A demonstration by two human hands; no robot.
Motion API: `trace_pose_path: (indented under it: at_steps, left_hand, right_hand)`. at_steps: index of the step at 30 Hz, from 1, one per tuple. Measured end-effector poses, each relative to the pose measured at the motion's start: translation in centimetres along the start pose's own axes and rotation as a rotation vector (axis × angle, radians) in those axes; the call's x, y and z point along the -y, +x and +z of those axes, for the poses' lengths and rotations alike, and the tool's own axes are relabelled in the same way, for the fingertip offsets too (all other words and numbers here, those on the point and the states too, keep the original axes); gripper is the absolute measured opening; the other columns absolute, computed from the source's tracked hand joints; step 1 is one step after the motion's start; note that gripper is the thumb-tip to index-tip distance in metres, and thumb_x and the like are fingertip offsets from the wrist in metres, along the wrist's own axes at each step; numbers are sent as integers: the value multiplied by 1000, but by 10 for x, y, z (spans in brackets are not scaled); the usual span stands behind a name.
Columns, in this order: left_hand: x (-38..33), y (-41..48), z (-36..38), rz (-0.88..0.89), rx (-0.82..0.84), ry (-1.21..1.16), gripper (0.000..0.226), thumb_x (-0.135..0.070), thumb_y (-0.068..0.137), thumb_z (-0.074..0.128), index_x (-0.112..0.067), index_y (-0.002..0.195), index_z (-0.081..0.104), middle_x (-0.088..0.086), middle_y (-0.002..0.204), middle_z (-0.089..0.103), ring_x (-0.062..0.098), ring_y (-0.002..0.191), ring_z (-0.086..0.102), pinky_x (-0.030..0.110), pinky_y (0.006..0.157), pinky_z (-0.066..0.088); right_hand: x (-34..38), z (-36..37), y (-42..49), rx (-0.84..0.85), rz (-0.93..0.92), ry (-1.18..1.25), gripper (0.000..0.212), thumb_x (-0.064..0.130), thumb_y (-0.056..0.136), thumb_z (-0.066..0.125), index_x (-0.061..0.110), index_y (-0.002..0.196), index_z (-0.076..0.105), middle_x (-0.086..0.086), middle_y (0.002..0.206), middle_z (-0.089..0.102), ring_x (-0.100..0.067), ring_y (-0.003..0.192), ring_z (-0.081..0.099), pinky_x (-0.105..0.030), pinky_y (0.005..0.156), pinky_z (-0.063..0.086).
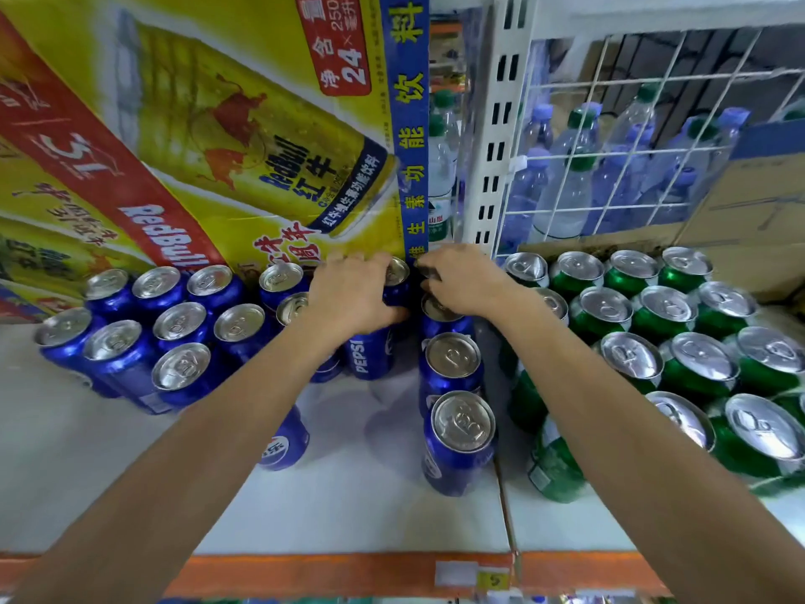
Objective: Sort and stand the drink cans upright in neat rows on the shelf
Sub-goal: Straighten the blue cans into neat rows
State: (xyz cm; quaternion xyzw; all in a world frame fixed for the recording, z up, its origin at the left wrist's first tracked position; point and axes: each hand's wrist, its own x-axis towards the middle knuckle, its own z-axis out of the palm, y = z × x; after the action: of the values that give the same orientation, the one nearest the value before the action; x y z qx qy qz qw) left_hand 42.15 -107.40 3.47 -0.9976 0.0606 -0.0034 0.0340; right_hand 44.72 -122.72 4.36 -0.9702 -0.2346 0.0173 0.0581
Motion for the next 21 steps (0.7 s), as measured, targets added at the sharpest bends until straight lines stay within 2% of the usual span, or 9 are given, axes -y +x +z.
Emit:
trace_pose_path:
  at_steps: [4,7,11,14,16,18,20,21]
  left_hand:
    - [-7,-24,12,-51,-59,125,85,-61,72,69,-10,131,35,15,127,40,38,116,42,43,93,45]
    - [-4,-33,11,-19,14,82,81,-53,75,71,-15,135,32,16,130,41,41,119,42,44,91,47]
    - [3,-44,-9,109,129,15,69,-46,70,78,-23,124,40,6,119,44,30,107,46,34,78,38]
    - [14,-55,-14,141,240,30,61,-48,67,79,-28,110,40,-1,109,43,20,92,40,33,77,42]
    - [21,-58,-18,138,306,58,61,-52,67,78,-30,109,39,-5,106,42,17,95,40,35,81,46]
    - [25,-56,-25,147,365,92,61,-59,68,73,-30,113,42,-7,104,43,14,96,39,29,81,41]
    - [23,-49,-34,146,361,76,58,-66,71,67,-29,112,48,-6,102,48,15,96,41,29,79,38]
    - [21,-43,-37,145,307,45,56,-66,73,64,-28,112,50,-5,104,51,17,100,44,30,80,38]
  right_hand:
    - [-4,-2,4,17,-5,-9,38,26,96,48,18,134,51,-9,135,52,-30,124,46,-33,97,37]
    - [-3,-2,7,22,-11,-40,39,29,97,46,18,135,49,-7,135,52,-27,123,47,-31,96,36]
    - [-3,0,6,0,-16,-59,39,29,98,44,17,135,47,-8,134,53,-26,122,47,-30,95,35]
    - [-3,0,6,4,-24,-62,40,30,99,44,18,137,44,-8,135,51,-25,123,47,-30,96,34]
    - [-4,1,7,6,-21,-54,40,30,98,44,18,137,45,-9,135,51,-25,123,47,-29,96,35]
    - [-4,1,7,12,-17,-53,40,29,98,45,18,136,45,-9,135,51,-26,122,47,-30,95,36]
    - [-4,0,8,23,-18,-57,39,29,98,44,18,135,46,-9,134,52,-26,122,47,-30,94,36]
    - [-4,1,8,27,-17,-65,38,28,98,44,17,135,46,-9,133,52,-27,121,48,-30,94,37]
